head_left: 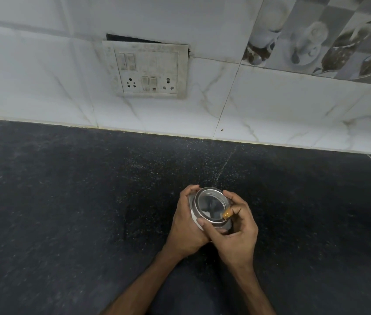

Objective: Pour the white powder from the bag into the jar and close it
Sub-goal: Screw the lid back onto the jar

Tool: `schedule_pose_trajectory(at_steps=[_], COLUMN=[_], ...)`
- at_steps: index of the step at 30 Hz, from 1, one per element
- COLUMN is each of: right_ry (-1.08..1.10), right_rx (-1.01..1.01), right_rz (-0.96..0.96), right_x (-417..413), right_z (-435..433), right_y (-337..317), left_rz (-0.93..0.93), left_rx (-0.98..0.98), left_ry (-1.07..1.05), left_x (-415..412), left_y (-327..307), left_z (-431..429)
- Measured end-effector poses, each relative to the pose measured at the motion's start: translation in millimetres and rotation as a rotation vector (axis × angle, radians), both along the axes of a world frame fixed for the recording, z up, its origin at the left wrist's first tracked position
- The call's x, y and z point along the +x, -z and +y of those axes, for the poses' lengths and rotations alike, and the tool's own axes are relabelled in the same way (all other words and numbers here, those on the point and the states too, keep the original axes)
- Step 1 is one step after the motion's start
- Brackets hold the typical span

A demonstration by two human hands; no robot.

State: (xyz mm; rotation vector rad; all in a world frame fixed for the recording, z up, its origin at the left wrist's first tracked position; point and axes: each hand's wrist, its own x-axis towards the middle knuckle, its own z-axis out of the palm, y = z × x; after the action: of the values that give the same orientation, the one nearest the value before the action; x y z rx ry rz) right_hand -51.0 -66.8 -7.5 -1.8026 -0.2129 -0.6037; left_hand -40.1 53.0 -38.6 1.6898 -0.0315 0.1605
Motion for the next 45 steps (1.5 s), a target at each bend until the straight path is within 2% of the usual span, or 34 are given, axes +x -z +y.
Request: schedule_pose_trajectory(at_steps=[25, 31, 33, 35, 38, 42, 45], right_ry=[0.134, 0.028, -0.1, -0.233, -0.244, -0.103, -0.194], right_rx=[-0.094, -0.202, -0.288, -0.503, -0.841, -0.961, -1.009], right_rz=[-0.006, 0.077, 0.163, 0.302, 0.437, 0.503, 0.552], right_x=[-8, -6, -1, 5, 4, -7, -4], right_z=[10, 4, -1, -6, -5, -3, 0], right_y=[5, -13, -33, -51, -70, -95, -104], left_rz=[-0.046, -0.025, -0.022, -0.034, -0.039, -0.038, -0.051], left_rx=[-0.001, -0.011, -0.007, 0.004, -0.003, -0.011, -0.01], left_ry=[0.006, -0.022, -0.037, -0.036, -0.007, -0.004, -0.015], left_x=[1, 1, 0, 0, 1, 1, 2], left_y=[-1, 1, 0, 0, 4, 0, 3], left_z=[0, -1, -2, -2, -1, 0, -1])
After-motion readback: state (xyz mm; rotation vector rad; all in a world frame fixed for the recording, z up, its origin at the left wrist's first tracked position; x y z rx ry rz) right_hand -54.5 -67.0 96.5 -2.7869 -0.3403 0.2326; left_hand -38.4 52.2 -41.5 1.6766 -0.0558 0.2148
